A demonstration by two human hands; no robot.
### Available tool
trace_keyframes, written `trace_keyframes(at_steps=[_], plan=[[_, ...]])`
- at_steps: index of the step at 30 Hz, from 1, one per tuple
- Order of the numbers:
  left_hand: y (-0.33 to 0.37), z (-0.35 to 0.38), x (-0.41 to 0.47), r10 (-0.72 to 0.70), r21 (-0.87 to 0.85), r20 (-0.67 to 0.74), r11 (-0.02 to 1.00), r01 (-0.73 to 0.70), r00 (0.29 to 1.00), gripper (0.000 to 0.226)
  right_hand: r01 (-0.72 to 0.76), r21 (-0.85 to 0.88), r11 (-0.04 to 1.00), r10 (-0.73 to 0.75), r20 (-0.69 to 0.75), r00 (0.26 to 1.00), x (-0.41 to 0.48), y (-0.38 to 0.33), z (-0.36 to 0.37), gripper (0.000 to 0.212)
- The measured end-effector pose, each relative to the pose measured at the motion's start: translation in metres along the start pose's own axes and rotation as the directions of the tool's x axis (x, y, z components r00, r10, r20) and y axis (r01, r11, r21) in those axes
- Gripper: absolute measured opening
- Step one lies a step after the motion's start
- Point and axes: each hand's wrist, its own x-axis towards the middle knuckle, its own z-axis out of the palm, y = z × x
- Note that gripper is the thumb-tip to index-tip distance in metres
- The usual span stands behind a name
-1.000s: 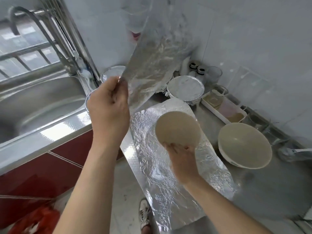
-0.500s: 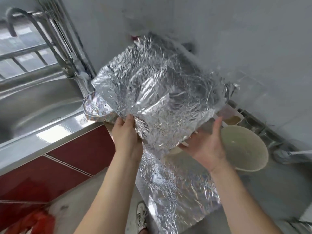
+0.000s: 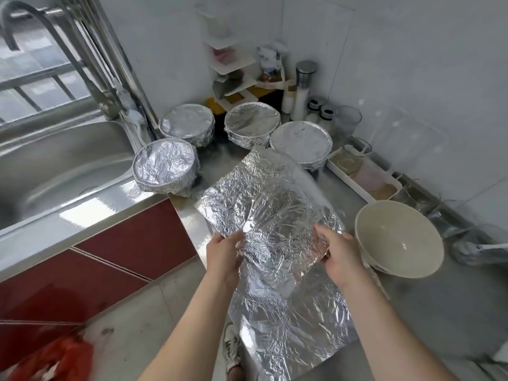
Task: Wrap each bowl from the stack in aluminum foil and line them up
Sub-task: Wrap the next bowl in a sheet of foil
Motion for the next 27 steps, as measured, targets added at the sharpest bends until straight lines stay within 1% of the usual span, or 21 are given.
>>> trace_keyframes(at_steps=[2, 4, 5, 6, 7, 9, 10, 13, 14, 16, 17, 19, 20, 22, 23, 25, 26, 27], plan=[[-0.003, 0.001, 0.004, -0.01, 0.025, -0.022, 1.0, 0.011, 1.0, 0.052, -0.047, 0.018, 0.999, 0.046, 0.053, 0.998, 0.004, 0.0, -0.001, 0.075], [-0.004, 0.001, 0.009, -0.015, 0.027, -0.025, 1.0, 0.016, 1.0, 0.066, -0.081, 0.064, 0.995, 0.076, 0.075, 0.994, 0.015, 0.003, -0.003, 0.1], [-0.004, 0.0, 0.011, -0.01, 0.029, -0.023, 1.0, 0.011, 1.0, 0.07, -0.085, 0.097, 0.992, 0.076, 0.09, 0.993, 0.02, 0.006, -0.002, 0.107], [-0.003, 0.0, 0.012, -0.005, 0.029, -0.018, 1.0, 0.006, 1.0, 0.07, -0.086, 0.126, 0.988, 0.073, 0.099, 0.992, 0.024, 0.008, -0.002, 0.109], [-0.002, 0.001, 0.012, -0.005, 0.029, -0.009, 1.0, 0.005, 1.0, 0.064, -0.079, 0.134, 0.988, 0.067, 0.093, 0.993, 0.02, 0.006, 0.001, 0.105], [0.0, 0.001, 0.01, 0.006, 0.05, 0.0, 0.999, -0.006, 1.0, 0.042, -0.067, 0.152, 0.986, 0.057, 0.074, 0.996, 0.018, 0.007, 0.004, 0.087], [0.0, 0.001, 0.009, 0.015, 0.059, -0.008, 0.998, -0.015, 1.0, 0.034, -0.061, 0.146, 0.987, 0.053, 0.06, 0.997, 0.019, 0.009, 0.004, 0.087], [0.002, -0.001, 0.007, 0.036, 0.066, -0.045, 0.997, -0.033, 0.998, 0.023, -0.044, 0.125, 0.991, 0.04, 0.034, 0.999, 0.021, 0.015, 0.008, 0.116], [0.003, -0.003, 0.006, 0.047, 0.061, -0.053, 0.997, -0.044, 0.997, 0.021, -0.051, 0.122, 0.991, 0.045, 0.05, 0.998, 0.019, 0.015, 0.01, 0.118], [0.003, -0.006, 0.002, 0.062, 0.047, -0.063, 0.997, -0.059, 0.996, 0.021, -0.049, 0.122, 0.991, 0.041, 0.07, 0.997, 0.015, 0.014, 0.013, 0.102], [0.003, -0.009, -0.001, 0.061, 0.043, -0.072, 0.997, -0.058, 0.996, 0.022, -0.047, 0.126, 0.991, 0.037, 0.085, 0.996, 0.012, 0.014, 0.014, 0.099], [0.001, -0.016, -0.005, 0.057, 0.028, -0.08, 0.998, -0.054, 0.995, 0.015, -0.054, 0.112, 0.992, 0.042, 0.107, 0.993, 0.01, 0.019, 0.016, 0.105], [-0.001, -0.02, -0.006, 0.055, 0.02, -0.082, 0.998, -0.054, 0.995, 0.014, -0.063, 0.109, 0.992, 0.05, 0.12, 0.992, 0.009, 0.022, 0.016, 0.102], [-0.003, -0.026, -0.008, 0.061, 0.019, -0.084, 0.998, -0.06, 0.995, 0.018, -0.081, 0.123, 0.989, 0.064, 0.133, 0.989, 0.008, 0.028, 0.015, 0.076], [-0.003, -0.028, -0.012, 0.067, 0.022, -0.08, 0.998, -0.065, 0.995, 0.028, -0.089, 0.118, 0.989, 0.076, 0.109, 0.991, 0.006, 0.029, 0.014, 0.064], [-0.002, -0.031, -0.014, 0.085, 0.033, -0.069, 0.996, -0.083, 0.994, 0.071, -0.083, 0.082, 0.993, 0.078, 0.06, 0.995, 0.009, 0.03, 0.011, 0.053], [-0.002, -0.032, -0.013, 0.099, 0.042, -0.069, 0.994, -0.097, 0.993, 0.082, -0.065, 0.075, 0.995, 0.061, 0.059, 0.996, 0.009, 0.029, 0.01, 0.051], [-0.001, -0.033, -0.015, 0.11, 0.057, -0.074, 0.993, -0.106, 0.991, 0.086, -0.047, 0.075, 0.996, 0.042, 0.065, 0.997, 0.008, 0.029, 0.009, 0.053]])
